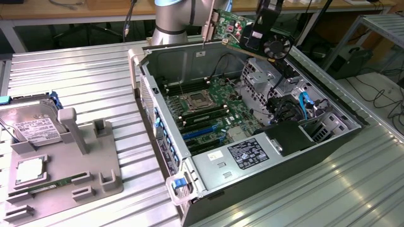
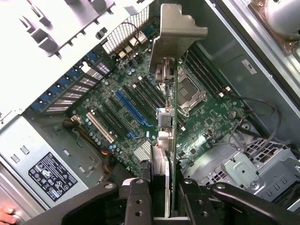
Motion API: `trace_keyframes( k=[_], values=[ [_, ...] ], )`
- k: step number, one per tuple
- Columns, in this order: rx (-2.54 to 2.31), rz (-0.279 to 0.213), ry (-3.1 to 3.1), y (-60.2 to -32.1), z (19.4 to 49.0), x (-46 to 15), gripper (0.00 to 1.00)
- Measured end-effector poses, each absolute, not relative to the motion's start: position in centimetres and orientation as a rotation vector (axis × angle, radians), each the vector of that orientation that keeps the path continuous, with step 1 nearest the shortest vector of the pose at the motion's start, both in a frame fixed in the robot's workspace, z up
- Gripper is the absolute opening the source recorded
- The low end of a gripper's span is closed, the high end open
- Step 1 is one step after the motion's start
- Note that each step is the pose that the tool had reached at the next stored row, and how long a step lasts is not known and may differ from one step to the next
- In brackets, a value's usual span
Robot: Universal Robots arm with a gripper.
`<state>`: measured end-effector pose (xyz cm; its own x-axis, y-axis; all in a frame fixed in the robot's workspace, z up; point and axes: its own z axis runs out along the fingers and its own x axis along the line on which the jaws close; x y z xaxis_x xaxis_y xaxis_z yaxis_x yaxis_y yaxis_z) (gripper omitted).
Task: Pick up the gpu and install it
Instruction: 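Insert the gpu into the slot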
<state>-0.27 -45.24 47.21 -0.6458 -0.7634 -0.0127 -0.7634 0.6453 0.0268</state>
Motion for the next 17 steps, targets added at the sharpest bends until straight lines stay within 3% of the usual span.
trace_keyframes(
  k=[17],
  values=[
    [-1.449, 0.047, 2.788, -45.24, 47.2, -0.27, 0.28]
  ],
)
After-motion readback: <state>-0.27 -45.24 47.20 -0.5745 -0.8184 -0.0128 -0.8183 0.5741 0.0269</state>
